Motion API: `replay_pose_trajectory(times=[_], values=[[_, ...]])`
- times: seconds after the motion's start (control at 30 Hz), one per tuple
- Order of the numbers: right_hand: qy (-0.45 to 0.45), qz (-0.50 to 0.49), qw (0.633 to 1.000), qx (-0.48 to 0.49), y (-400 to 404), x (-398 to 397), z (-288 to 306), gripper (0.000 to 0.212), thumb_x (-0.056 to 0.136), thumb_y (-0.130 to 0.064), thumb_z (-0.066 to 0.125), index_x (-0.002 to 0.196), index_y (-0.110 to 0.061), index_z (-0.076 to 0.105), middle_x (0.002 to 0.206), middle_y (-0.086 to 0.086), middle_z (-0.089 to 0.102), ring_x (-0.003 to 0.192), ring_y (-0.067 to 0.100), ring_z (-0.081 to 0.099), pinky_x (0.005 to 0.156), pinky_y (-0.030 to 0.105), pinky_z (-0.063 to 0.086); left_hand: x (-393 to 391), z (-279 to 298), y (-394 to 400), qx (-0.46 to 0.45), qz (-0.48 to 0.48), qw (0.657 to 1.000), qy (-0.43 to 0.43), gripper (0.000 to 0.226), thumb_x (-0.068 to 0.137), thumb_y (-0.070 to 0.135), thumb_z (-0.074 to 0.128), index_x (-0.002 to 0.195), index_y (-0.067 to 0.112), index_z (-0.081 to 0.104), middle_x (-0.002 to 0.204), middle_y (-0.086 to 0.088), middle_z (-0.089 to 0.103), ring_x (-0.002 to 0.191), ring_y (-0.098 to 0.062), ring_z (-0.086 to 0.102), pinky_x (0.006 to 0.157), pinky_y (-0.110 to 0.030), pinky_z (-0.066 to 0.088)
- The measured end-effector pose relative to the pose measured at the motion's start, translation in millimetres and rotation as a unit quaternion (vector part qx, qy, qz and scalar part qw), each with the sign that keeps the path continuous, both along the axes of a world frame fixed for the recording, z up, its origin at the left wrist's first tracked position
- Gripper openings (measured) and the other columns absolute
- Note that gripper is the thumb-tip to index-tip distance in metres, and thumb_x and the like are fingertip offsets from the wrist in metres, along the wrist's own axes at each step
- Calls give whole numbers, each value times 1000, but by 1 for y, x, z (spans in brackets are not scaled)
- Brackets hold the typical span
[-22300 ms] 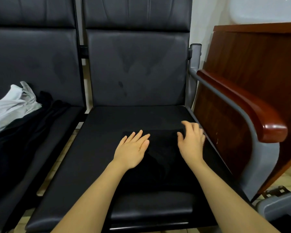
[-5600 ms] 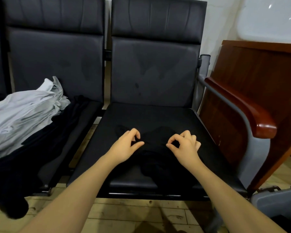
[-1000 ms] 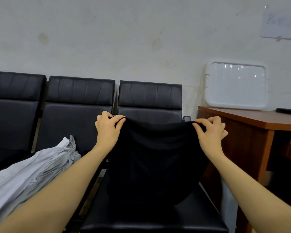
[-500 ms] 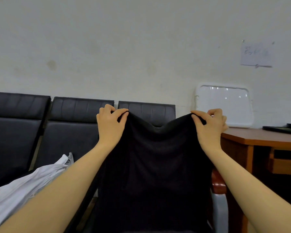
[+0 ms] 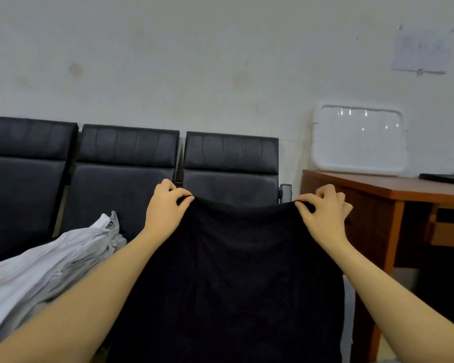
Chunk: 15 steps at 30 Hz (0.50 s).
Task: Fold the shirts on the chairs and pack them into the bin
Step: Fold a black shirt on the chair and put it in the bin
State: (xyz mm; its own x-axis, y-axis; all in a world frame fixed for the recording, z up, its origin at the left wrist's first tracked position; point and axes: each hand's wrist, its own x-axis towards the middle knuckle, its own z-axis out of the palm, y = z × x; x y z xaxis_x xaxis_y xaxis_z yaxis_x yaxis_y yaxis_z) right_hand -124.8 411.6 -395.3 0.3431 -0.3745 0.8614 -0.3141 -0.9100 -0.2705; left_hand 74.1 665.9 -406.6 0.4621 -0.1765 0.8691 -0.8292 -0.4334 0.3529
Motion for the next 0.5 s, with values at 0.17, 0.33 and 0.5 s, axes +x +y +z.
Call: replay_pose_trajectory(times=[0.17,0.33,0.5], values=[[120,-3,992,46,-26,21,-70,17,87,-38,64,99,-27,69,100,-3,39,95,18,31,80,30,15,36,-77,-9,131,-17,990,57,19,90,22,64,98,7,71,88,-1,44,88,-13,41,75,-24,35],[199,-12,975,95,-49,51,-126,16,90,-31,63,104,-24,69,99,-3,39,100,24,35,78,30,14,68,-137,-26,223,-44,970,85,19,93,17,59,105,6,69,89,1,38,86,-13,37,77,-19,30],[210,-15,964,160,-66,79,-165,15,91,-31,62,102,-25,69,97,-6,38,93,15,27,78,29,15,97,-173,-41,249,-23,965,81,16,88,20,66,97,9,73,84,1,40,83,-15,39,71,-34,47]])
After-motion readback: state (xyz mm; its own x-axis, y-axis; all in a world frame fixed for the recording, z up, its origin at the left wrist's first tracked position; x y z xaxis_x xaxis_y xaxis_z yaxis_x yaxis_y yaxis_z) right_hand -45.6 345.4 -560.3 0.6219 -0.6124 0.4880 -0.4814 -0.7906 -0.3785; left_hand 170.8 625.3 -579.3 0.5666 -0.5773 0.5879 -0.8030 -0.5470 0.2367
